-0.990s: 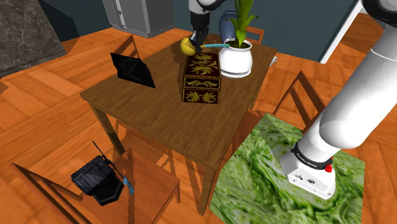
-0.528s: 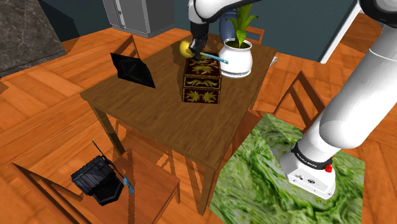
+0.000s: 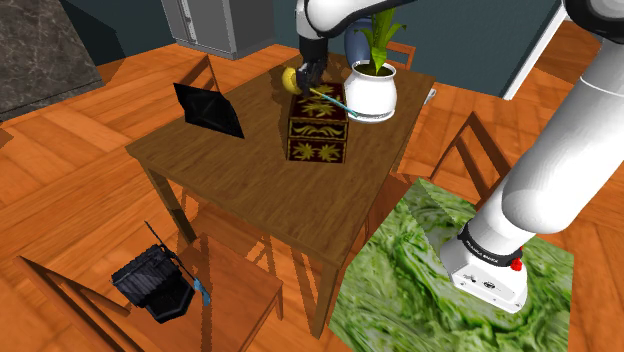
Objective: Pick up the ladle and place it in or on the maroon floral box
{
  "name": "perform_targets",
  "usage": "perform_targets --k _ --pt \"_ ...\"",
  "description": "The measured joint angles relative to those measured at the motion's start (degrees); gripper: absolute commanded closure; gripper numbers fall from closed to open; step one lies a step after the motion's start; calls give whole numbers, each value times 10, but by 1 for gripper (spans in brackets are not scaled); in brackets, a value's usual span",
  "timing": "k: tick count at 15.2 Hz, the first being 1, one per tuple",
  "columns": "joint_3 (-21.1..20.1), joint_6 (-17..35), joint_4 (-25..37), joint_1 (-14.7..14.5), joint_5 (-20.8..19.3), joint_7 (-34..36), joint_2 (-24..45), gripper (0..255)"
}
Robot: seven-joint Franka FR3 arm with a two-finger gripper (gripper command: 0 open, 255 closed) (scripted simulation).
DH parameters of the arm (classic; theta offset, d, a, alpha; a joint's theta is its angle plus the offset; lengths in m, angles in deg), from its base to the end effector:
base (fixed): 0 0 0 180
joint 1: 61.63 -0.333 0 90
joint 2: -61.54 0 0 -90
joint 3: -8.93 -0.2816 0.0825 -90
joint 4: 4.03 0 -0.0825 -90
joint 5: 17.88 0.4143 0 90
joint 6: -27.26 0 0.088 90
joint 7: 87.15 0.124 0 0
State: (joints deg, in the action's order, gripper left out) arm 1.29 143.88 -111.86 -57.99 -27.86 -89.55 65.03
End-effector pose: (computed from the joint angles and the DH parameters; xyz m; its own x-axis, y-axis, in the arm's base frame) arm 0.6143 0.0297 0.4212 0.9791 0.1867 0.0807 0.1725 -0.9724 0.1570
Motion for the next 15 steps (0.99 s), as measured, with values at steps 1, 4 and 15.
perform_targets --k 1,4,15 --pt "0 0 0 0 0 0 0 0" --pt "0 0 0 0 0 0 0 0" --pt "-4 -68 50 -4 6 -4 -18 0"
